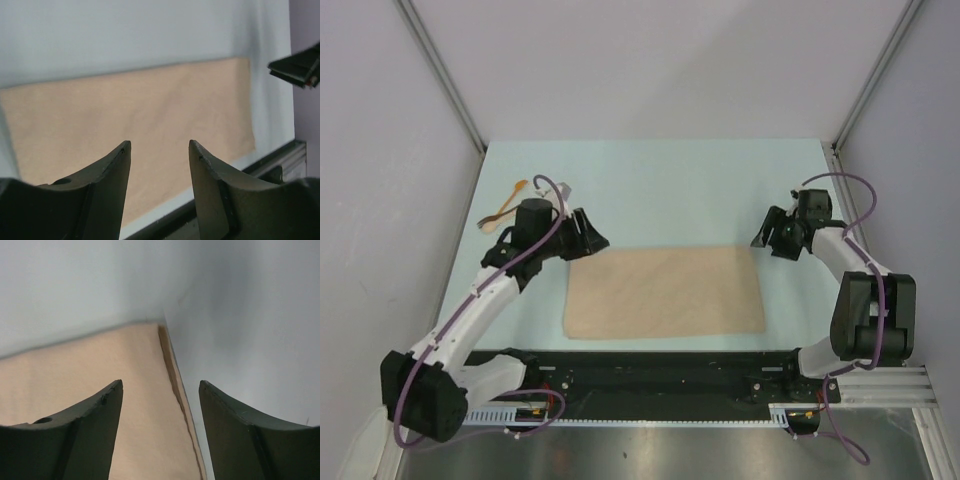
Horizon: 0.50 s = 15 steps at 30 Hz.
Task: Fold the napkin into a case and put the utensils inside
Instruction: Smooth out the rectangle-folded napkin at the center of the board, then pick up the rectangle-folded napkin from the center of the board.
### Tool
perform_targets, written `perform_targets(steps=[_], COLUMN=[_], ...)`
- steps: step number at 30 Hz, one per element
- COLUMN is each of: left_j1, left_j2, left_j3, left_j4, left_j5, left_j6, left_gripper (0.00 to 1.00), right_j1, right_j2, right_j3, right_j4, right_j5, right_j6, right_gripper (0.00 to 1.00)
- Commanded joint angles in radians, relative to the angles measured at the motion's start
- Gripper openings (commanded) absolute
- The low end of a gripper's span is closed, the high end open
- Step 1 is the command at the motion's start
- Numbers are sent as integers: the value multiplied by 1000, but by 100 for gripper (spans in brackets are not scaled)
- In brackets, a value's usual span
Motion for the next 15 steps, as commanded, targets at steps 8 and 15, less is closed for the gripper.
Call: perform_targets(steps=[8,15], left_j1=[-247,-261], left_j2=[-167,-155], left_j3=[-183,-144], left_j4=[-19,-48], left_j5=[8,-4], left_j6=[-52,-29], left_gripper=[53,53], right_j1=[180,246], right_j2=[-121,-46], right_j3=[-128,-134], right_j4=[-234,-236], right_j5=[324,359], right_j6=[95,149], right_gripper=[56,52])
